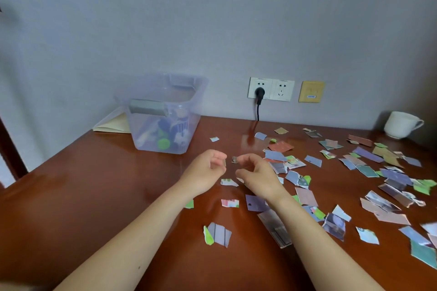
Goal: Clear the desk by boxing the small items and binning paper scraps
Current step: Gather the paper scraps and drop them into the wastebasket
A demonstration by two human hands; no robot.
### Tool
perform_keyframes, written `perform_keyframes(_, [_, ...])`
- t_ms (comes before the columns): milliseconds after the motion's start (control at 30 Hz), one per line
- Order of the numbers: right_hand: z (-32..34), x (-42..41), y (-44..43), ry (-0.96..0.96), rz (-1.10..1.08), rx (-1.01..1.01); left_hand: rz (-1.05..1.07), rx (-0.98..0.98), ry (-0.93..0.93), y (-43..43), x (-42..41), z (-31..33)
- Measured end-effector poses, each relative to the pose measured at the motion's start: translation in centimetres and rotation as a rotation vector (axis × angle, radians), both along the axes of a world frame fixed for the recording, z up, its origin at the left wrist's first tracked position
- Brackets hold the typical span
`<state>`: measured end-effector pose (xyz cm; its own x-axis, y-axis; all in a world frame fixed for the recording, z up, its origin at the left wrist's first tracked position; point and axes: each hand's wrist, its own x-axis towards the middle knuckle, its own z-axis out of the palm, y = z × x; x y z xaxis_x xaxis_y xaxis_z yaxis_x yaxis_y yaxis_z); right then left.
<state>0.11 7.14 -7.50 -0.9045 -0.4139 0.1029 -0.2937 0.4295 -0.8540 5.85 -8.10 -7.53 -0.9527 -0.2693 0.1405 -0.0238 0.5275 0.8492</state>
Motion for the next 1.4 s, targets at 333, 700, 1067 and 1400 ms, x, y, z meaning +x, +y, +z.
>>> perform_keyframes(333, [-1.1, -5.7, -3.2, 0.256, -0.077, 0.582, 0.083, -0.508, -0.147, -2.9, -5.8, -1.5])
perform_keyframes(700, [-1.2, -7.3, -4.0, 0.262, -0.065, 0.589, 0.072, -0.592, -0.214, -3.9, -6.8, -2.2])
perform_keyframes(1067, [-1.2, -8.0, -6.0, 0.139, -0.039, 0.141, 0.170, -0.397, -0.008, -3.8, -6.1, -3.0])
perform_keyframes(1400, [-1.4, -11.5, -10.5, 0.119, -0.089, 0.084, 0.347, 0.108, 0.147, -4.9, -7.0, -2.9])
